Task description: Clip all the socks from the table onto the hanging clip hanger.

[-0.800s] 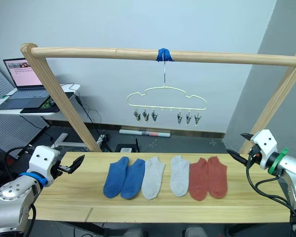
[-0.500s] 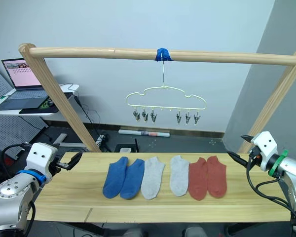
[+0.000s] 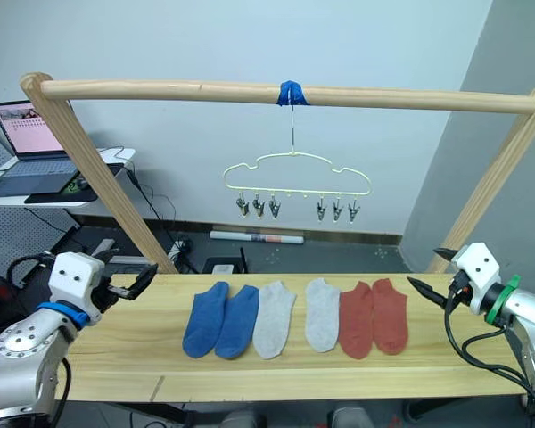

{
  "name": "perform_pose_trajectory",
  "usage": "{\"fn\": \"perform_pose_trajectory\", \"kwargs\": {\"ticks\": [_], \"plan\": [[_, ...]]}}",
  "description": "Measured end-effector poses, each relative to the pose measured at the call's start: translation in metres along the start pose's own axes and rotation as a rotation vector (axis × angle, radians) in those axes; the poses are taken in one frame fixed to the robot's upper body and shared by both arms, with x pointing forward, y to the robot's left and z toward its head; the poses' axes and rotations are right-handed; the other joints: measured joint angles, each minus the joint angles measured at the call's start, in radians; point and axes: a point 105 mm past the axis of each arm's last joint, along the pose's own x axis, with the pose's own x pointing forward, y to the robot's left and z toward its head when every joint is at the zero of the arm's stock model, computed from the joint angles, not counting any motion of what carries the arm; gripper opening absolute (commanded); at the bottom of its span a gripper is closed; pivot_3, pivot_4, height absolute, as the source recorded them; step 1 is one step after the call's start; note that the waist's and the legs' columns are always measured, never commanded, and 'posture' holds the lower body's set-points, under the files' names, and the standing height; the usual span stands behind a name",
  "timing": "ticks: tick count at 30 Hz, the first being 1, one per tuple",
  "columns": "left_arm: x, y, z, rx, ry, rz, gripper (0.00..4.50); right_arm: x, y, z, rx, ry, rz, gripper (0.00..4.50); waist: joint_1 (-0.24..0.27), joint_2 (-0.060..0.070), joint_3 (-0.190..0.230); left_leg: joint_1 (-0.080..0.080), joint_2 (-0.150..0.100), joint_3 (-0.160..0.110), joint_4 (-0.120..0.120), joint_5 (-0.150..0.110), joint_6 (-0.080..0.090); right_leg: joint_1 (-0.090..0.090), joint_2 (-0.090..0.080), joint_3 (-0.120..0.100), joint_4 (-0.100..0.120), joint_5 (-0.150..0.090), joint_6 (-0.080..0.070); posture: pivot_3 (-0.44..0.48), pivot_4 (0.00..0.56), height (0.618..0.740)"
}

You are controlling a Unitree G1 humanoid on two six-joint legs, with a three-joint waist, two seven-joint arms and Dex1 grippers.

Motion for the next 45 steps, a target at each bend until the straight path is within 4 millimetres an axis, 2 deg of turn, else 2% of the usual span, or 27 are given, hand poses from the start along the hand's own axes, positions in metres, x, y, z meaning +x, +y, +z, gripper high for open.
{"fn": "perform_pose_trajectory", "kwargs": {"ticks": [3, 12, 16, 19, 31, 39, 45], "plan": [[0.013, -0.015, 0.013, -0.045, -0.061, -0.021, 4.50, 0.001, 0.013, 0.020, -0.023, -0.049, 0.041, 4.49, -0.003, -0.004, 0.022, 0.000, 0.000, -0.001, 0.000, 0.000, 0.000, 0.000, 0.001, 0.001, 0.001, 0.000, 0.000, -0.164, 0.158, 0.740], [0.049, -0.038, 0.064, -0.222, -0.236, -0.059, 4.50, 0.008, 0.050, 0.089, -0.059, -0.214, 0.135, 4.49, -0.037, -0.009, 0.091, -0.008, 0.000, -0.001, 0.000, 0.000, 0.000, -0.004, 0.002, 0.002, -0.001, 0.005, 0.011, -0.244, 0.233, 0.740], [0.058, -0.049, 0.070, -0.264, -0.259, -0.091, 3.65, 0.013, 0.065, 0.108, -0.063, -0.250, 0.181, 4.50, -0.058, -0.011, 0.110, -0.018, 0.000, -0.002, 0.001, 0.000, 0.000, -0.014, 0.002, 0.002, 0.000, 0.005, 0.012, -0.264, 0.249, 0.740], [0.064, -0.053, 0.072, -0.271, -0.260, -0.106, 2.73, 0.014, 0.071, 0.113, -0.062, -0.253, 0.195, 4.50, -0.062, -0.012, 0.119, -0.020, 0.000, -0.003, 0.001, 0.000, 0.000, -0.016, 0.002, 0.001, 0.000, 0.005, 0.012, -0.274, 0.260, 0.740], [0.080, -0.049, 0.093, -0.267, -0.360, -0.050, 2.73, 0.020, 0.081, 0.132, -0.065, -0.306, 0.239, 4.50, -0.080, -0.017, 0.157, -0.021, 0.000, -0.003, 0.001, 0.000, 0.000, -0.016, 0.002, 0.001, -0.001, 0.005, 0.012, -0.288, 0.281, 0.740], [0.096, -0.052, 0.101, -0.277, -0.398, -0.036, 2.73, 0.027, 0.089, 0.147, -0.086, -0.343, 0.294, 4.50, -0.091, -0.019, 0.164, -0.022, 0.000, -0.004, 0.000, 0.000, 0.000, -0.018, 0.002, 0.001, -0.001, 0.005, 0.013, -0.309, 0.286, 0.740], [0.101, -0.050, 0.107, -0.279, -0.432, -0.011, 2.73, 0.029, 0.090, 0.153, -0.096, -0.361, 0.312, 4.50, -0.095, -0.020, 0.167, -0.022, 0.000, -0.004, 0.000, 0.000, 0.000, -0.018, 0.002, 0.000, -0.002, 0.005, 0.013, -0.311, 0.284, 0.740]]}}
